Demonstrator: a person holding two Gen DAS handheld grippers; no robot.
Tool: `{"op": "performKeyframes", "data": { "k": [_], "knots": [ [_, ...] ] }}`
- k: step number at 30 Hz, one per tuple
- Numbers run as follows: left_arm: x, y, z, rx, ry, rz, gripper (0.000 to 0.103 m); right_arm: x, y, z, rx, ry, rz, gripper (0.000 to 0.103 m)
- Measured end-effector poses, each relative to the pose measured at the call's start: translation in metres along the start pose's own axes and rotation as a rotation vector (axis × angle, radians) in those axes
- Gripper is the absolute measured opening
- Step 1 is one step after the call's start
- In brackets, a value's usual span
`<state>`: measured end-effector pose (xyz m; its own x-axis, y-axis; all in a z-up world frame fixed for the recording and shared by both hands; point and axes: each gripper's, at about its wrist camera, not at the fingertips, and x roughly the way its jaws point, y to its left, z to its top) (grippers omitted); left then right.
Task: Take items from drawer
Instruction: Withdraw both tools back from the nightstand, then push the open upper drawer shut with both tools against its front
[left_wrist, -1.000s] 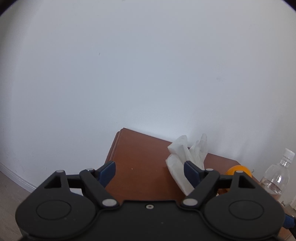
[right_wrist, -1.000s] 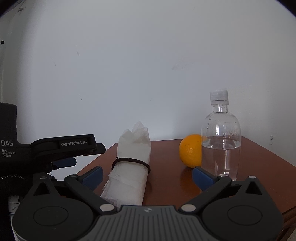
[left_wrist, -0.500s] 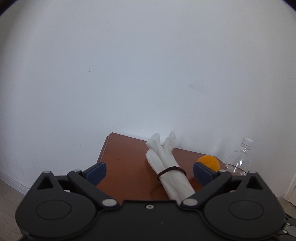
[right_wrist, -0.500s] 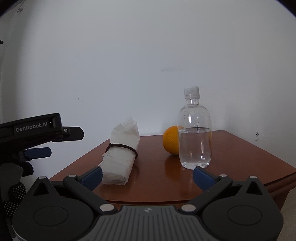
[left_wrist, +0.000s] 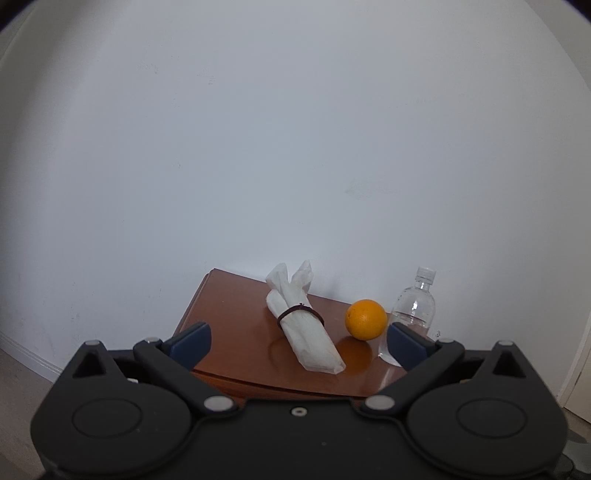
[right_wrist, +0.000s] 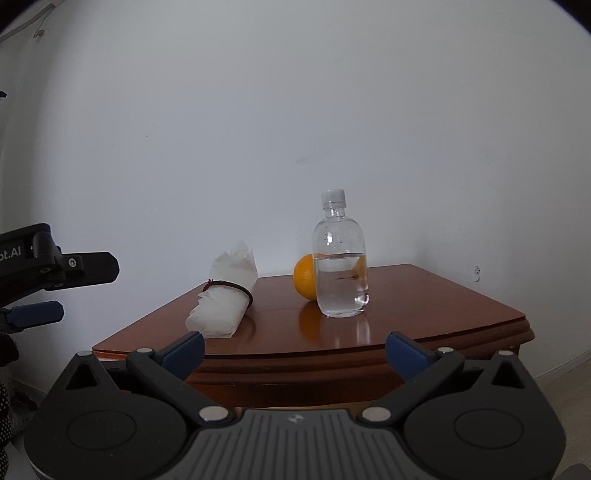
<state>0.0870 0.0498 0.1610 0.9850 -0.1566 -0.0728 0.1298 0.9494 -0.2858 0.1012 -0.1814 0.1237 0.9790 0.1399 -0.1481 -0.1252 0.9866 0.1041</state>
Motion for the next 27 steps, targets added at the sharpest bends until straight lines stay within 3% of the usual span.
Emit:
{"op": "performKeyframes", "data": {
  "k": [5,16,23,27],
  "knots": [
    [-0.04,-0.021,-0.024,0.063,-0.057,0.055,0.102,-0.033,-0.005,-0.014,-0.016,-0.037,-0.033,0.103],
    [-0.088,-0.039,-0.077,0.032,-0.112,0.14,0.102,-0.077,-0.02,-0.061,-0.043,-0.028,-0.062,0.103],
    [-0.085,-0.041,-0.121,0.047,-0.042,0.156,0.102,-0.081,-0.042,-0.096,0.059,0.002,-0.066,0.103],
    [-0.091,-0.044,-0.144,0.094,-0.053,0.212,0.102,-0.087,-0.046,-0.114,0.045,0.01,-0.049,0.103]
  ]
}}
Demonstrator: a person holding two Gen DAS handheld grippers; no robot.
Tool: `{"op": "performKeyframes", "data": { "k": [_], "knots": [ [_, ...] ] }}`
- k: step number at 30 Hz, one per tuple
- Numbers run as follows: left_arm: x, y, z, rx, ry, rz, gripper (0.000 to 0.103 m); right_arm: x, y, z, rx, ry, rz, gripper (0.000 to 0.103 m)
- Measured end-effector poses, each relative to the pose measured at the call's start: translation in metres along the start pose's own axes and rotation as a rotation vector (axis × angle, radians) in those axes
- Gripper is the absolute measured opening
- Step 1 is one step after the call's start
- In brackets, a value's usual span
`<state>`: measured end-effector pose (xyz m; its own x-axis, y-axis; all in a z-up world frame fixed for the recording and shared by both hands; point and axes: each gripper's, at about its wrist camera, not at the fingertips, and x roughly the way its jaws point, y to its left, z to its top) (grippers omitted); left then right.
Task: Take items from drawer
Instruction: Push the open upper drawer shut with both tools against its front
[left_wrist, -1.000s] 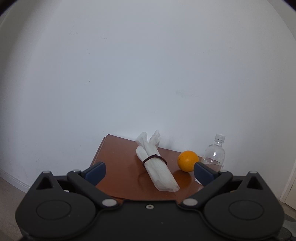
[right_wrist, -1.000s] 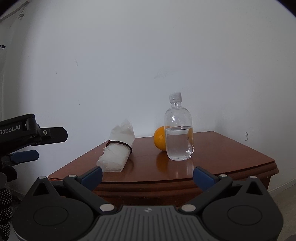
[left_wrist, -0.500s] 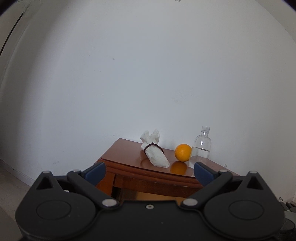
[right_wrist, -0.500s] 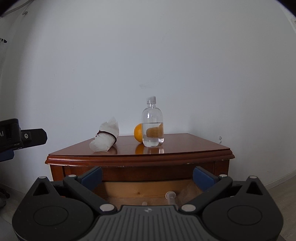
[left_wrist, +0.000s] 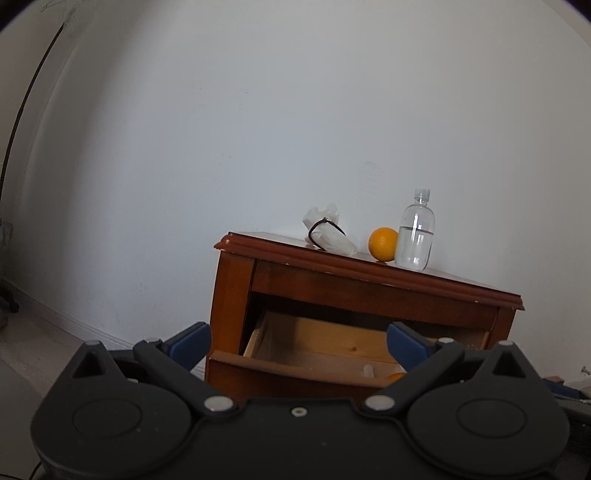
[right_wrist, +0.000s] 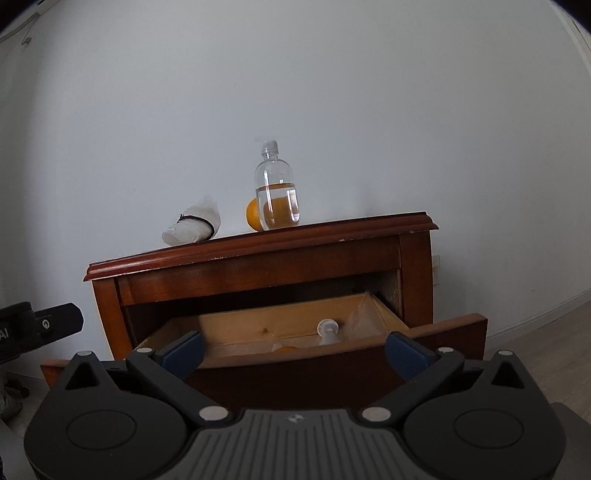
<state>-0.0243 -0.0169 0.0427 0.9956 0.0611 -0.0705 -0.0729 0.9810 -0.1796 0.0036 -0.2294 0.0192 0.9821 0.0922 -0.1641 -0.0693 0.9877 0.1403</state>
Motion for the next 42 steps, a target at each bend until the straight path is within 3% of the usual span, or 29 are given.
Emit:
{"op": "performKeyframes", "data": {
  "k": [8,16,22,42],
  "knots": [
    [0.001,0.006,-0.029,0.045,0.078,0.004,0.102,0.0,0.009,-0.022,-0.15,-0.007,-0.036,0.103],
    [0.004,0.004,-0.04,0.074,0.085,0.001,0.102,0.01,0.004,-0.024,-0.091,0.037,-0.051,0.103],
    [0.009,-0.004,-0.044,0.098,0.092,-0.05,0.102,0.016,-0.002,-0.024,-0.064,0.053,-0.051,0.103],
    [0.034,-0.007,-0.046,0.087,0.111,0.0,0.102,0.022,-0.006,-0.019,-0.042,0.082,-0.005,0.103]
  ]
}}
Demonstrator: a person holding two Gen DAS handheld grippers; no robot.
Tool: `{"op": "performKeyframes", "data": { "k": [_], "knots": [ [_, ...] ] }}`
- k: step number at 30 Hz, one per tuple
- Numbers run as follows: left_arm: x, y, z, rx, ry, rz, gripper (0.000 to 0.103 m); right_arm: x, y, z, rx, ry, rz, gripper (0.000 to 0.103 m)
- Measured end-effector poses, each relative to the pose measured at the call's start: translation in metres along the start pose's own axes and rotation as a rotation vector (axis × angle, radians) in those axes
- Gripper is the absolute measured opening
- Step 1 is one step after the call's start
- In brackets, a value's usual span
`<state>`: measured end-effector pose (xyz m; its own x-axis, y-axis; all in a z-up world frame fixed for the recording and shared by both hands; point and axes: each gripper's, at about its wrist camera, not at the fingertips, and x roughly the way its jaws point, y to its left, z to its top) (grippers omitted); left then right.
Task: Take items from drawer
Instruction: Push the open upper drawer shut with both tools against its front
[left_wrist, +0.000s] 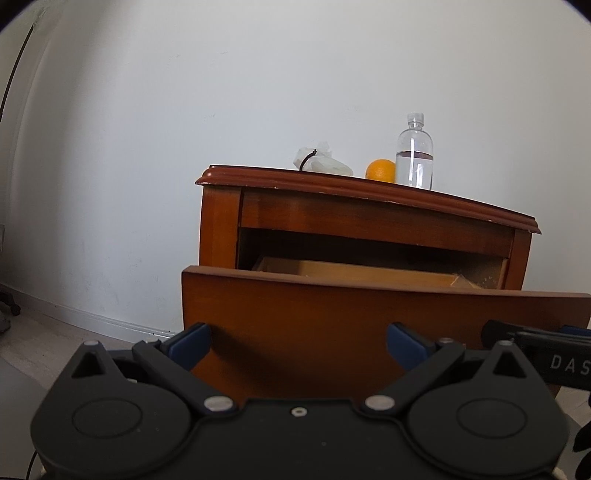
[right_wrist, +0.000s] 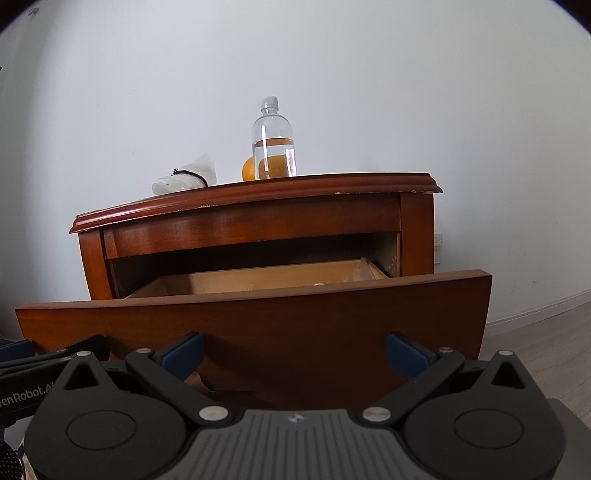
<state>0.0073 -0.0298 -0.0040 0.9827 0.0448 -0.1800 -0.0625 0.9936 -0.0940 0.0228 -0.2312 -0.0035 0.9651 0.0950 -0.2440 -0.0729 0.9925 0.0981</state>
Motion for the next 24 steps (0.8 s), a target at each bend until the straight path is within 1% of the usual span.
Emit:
{"op": "performKeyframes", "data": {
  "k": [5,17,24],
  "knots": [
    [0.007,-0.001,0.003,-0.001,0.003,0.004,0.102,0.007,0.0,0.002,0.002,0.001,0.001,0.103],
    [0.034,-0.001,0.011,-0.039,0.029,0.002,0.102,0.033,0.0,0.01,-0.002,0.005,0.0,0.103],
    [0.051,-0.002,0.015,-0.037,0.035,0.006,0.102,0.048,0.002,0.014,-0.005,0.005,0.0,0.103]
  ]
}}
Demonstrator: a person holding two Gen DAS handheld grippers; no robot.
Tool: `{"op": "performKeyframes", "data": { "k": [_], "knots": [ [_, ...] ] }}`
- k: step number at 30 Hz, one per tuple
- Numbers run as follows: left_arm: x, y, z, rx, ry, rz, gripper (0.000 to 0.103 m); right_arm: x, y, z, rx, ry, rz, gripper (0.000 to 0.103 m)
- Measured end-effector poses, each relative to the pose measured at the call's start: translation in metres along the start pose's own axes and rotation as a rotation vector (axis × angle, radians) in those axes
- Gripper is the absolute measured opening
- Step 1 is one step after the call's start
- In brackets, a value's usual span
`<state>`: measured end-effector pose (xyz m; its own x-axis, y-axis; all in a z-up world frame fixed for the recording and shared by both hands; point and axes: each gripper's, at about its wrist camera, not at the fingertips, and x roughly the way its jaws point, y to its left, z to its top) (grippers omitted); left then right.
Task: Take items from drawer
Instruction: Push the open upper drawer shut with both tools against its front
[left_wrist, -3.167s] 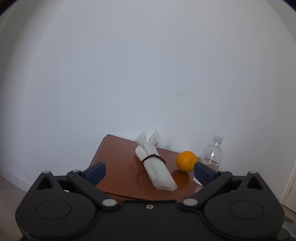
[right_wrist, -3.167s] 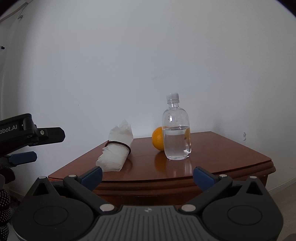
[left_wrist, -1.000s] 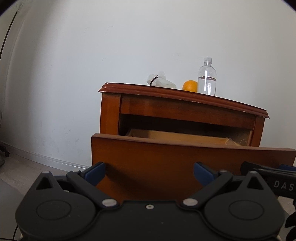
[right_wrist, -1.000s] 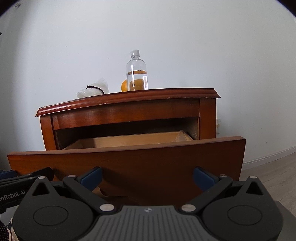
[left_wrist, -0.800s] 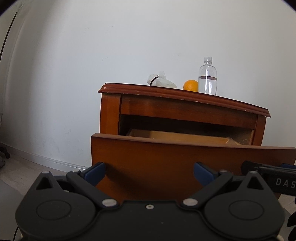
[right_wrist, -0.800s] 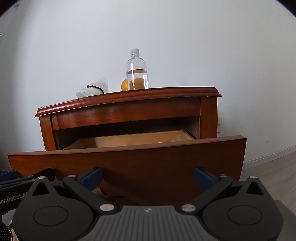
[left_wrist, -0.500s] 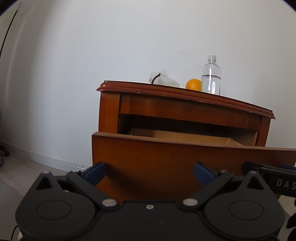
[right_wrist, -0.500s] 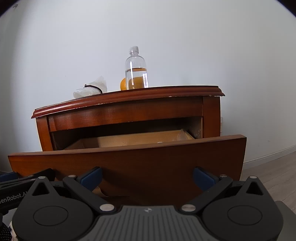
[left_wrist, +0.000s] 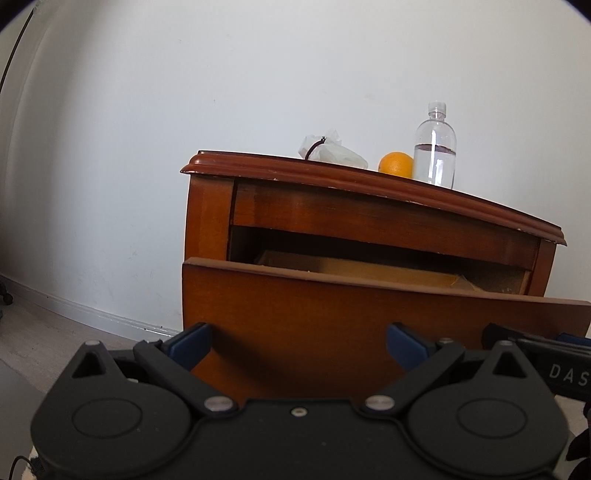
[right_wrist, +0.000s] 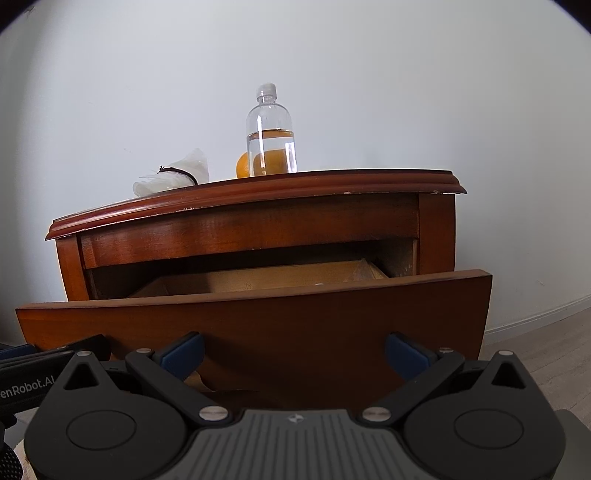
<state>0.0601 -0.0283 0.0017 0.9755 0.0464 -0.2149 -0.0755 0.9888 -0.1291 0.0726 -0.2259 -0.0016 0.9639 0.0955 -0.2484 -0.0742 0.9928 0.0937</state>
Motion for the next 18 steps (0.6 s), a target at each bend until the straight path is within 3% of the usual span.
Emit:
{"op": "performKeyframes", "data": {
  "k": [18],
  "knots": [
    [0.048,0.003,0.013,-0.036,0.025,-0.004,0.102,0.048,0.005,0.009,-0.023,-0.002,-0.008,0.103]
  ]
}}
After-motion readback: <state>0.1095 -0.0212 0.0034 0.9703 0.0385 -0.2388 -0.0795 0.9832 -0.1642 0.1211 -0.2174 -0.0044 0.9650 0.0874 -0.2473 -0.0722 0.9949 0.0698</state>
